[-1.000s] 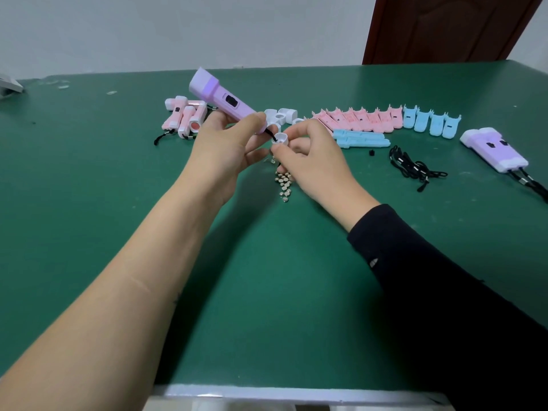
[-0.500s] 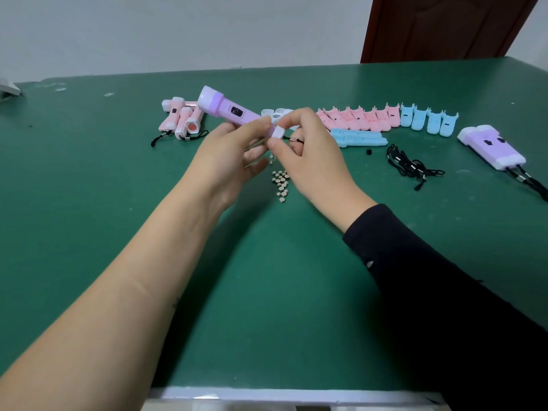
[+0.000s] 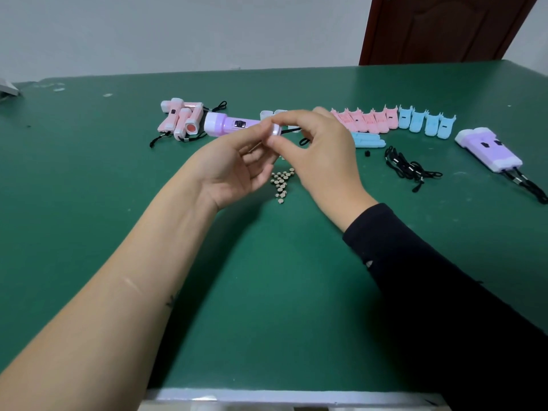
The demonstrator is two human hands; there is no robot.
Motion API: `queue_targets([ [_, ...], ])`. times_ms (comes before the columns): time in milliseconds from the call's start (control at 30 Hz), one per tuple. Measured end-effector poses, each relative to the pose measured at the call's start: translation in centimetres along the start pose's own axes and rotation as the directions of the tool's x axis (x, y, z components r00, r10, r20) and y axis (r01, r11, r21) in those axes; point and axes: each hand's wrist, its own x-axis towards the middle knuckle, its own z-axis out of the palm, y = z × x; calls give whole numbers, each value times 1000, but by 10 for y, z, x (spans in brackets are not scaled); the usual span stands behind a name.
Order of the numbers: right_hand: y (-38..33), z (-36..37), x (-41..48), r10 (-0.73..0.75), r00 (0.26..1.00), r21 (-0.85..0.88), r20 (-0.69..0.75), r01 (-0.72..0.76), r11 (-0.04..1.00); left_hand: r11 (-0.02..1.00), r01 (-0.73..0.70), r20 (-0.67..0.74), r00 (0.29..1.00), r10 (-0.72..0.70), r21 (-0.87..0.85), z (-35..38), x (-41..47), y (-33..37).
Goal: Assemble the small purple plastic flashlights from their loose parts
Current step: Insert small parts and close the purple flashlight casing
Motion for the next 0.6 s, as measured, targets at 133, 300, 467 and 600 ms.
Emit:
queue_targets([
  [133,-1,-1,1,-1,999,-2,42,1,1000,996,33,6,999,-33,-87,-2,0,1],
  [300,0,-3,1,-34,998,-20,62,35,999,994,64,13,998,-63,-94,-5,0,1],
  [467,-2,-4,2,-29,997,-43,68,32,999,992,75,17,997,-74,-105,-5,1,1],
  [600,1,-1,-1,39,999,-35,38,-38,999,993,72,1,997,-72,-90,-3,2,-4],
])
